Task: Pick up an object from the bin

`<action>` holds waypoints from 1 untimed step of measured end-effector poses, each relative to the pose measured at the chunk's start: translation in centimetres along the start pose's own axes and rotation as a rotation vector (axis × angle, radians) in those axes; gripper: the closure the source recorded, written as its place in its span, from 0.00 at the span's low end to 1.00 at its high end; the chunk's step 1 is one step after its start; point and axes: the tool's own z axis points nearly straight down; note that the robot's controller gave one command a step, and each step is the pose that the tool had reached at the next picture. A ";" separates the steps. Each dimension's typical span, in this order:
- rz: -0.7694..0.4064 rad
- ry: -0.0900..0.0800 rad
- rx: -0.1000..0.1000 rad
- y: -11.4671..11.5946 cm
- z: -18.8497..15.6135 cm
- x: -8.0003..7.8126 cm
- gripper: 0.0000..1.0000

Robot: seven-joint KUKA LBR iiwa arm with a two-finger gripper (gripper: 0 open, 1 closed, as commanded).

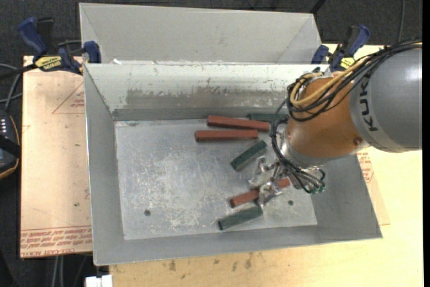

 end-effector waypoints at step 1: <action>-0.036 0.015 -0.002 -2.9 -15.6 0.2 1.00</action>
Offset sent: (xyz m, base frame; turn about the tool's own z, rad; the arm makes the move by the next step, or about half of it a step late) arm 0.0000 0.0000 0.0000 0.0000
